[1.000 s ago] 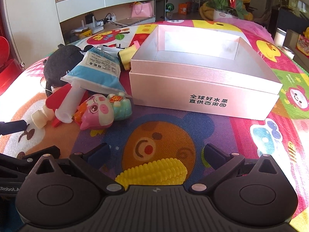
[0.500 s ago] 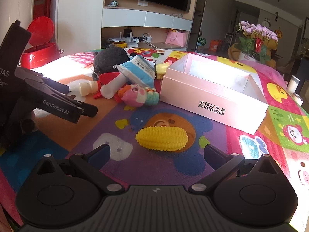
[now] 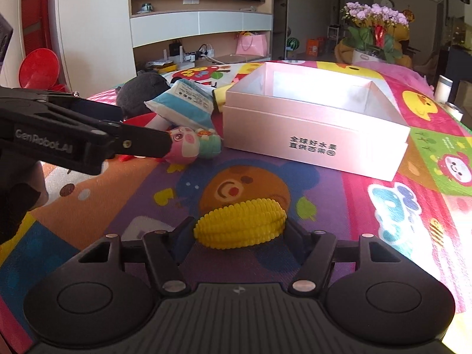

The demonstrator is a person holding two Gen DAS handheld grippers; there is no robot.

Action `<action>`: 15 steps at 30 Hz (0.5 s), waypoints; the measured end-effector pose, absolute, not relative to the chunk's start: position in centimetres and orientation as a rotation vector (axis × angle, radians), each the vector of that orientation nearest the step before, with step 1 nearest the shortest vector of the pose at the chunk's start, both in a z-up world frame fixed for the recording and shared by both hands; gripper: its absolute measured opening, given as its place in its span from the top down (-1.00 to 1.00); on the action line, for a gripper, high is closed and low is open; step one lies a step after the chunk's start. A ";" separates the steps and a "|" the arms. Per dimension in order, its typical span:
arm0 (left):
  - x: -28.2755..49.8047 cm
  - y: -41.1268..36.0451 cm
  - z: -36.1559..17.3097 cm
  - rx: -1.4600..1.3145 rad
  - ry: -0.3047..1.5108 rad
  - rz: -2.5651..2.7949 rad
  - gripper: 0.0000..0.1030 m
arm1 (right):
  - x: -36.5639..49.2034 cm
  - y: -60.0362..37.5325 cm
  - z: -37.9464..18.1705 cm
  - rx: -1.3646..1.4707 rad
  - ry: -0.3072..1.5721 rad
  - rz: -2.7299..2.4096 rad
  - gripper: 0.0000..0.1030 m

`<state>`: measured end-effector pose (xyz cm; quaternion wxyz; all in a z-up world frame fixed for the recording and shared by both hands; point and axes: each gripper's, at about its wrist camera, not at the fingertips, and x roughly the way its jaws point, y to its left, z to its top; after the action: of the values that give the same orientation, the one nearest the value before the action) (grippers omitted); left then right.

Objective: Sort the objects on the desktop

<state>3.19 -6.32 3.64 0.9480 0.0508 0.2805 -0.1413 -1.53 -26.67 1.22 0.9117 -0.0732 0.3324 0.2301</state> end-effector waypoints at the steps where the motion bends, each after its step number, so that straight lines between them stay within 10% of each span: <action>1: 3.7 -7.1 3.3 0.137 0.569 -0.291 -0.78 | -1.7 -27.0 1.2 -0.144 0.686 0.460 -0.26; 9: 6.6 -7.3 0.6 0.187 0.653 -0.256 -0.09 | -1.7 -27.3 1.0 -0.121 0.682 0.416 -0.32; 15: 4.2 -6.4 1.4 0.185 0.636 -0.286 -0.04 | -1.6 -27.3 1.0 -0.119 0.684 0.423 -0.37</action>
<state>4.22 -6.43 1.42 0.9356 0.0903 0.3112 -0.1400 -1.58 -27.33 0.98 0.9186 -0.0578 0.3325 0.2058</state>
